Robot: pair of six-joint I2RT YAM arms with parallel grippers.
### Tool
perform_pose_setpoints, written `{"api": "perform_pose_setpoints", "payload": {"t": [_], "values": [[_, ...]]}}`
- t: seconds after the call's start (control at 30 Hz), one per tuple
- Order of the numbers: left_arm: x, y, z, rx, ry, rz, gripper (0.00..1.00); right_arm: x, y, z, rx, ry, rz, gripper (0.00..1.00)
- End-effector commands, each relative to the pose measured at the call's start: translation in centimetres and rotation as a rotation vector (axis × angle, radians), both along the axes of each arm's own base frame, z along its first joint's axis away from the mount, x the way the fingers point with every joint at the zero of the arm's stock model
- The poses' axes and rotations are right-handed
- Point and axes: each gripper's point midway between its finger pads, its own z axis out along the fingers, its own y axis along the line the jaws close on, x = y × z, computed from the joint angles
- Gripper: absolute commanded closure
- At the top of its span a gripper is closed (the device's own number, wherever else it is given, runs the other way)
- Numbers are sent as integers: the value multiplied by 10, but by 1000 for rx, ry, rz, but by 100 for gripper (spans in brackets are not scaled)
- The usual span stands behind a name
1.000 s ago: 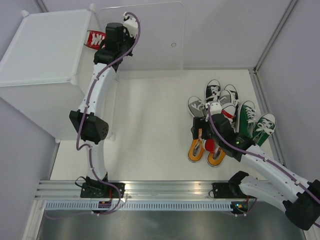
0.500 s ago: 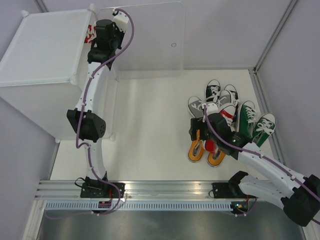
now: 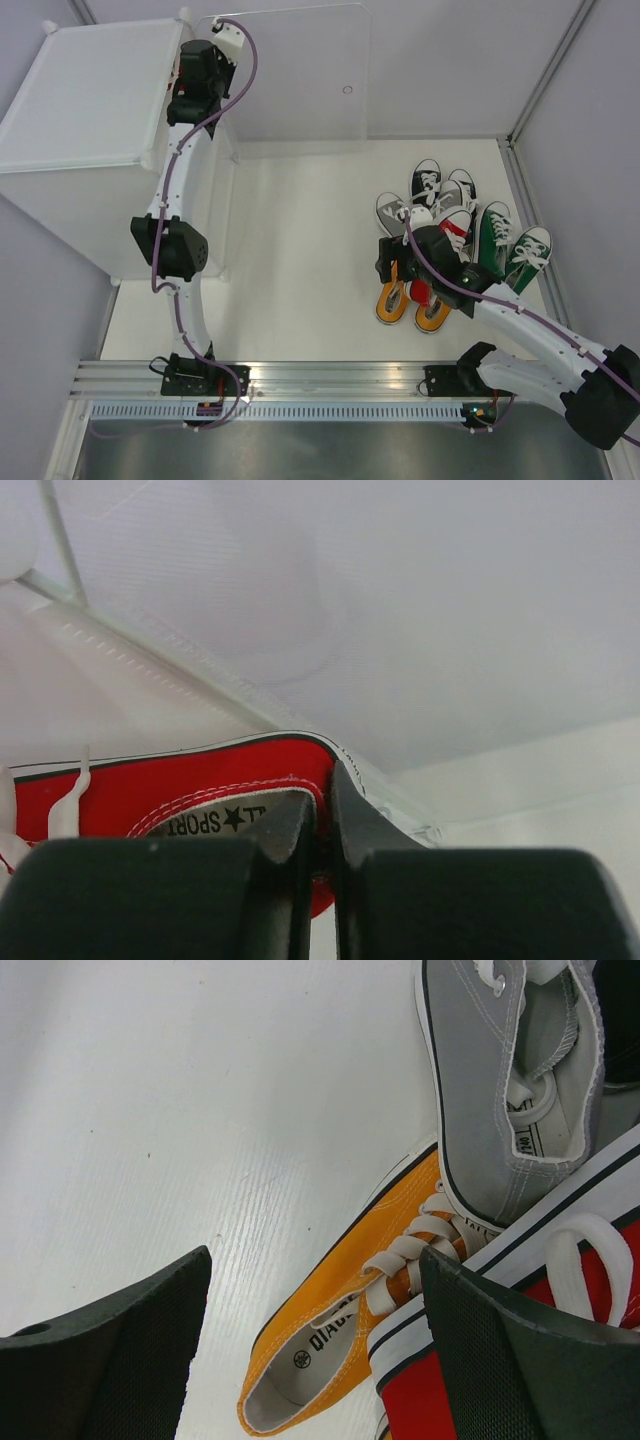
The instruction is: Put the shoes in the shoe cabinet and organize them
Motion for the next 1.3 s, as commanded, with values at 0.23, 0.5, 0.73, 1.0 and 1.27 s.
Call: {"api": "perform_pose_setpoints", "payload": {"t": [0.23, 0.5, 0.73, 1.0, 1.27], "values": [[2, 31, 63, 122, -205, 78, 84, 1, 10, -3, 27, -2, 38, 12], [1, 31, 59, 102, -200, 86, 39, -1, 15, -6, 35, 14, 65, 12], [-10, 21, 71, 20, -223, 64, 11, -3, 19, -5, 46, 21, 85, 12], [-37, -7, 90, -99, -258, 70, 2, -5, 24, -2, 65, 16, 109, 13], [-60, -9, 92, -232, -295, 216, 0, -7, 25, 7, 93, -7, 121, 13]]}}
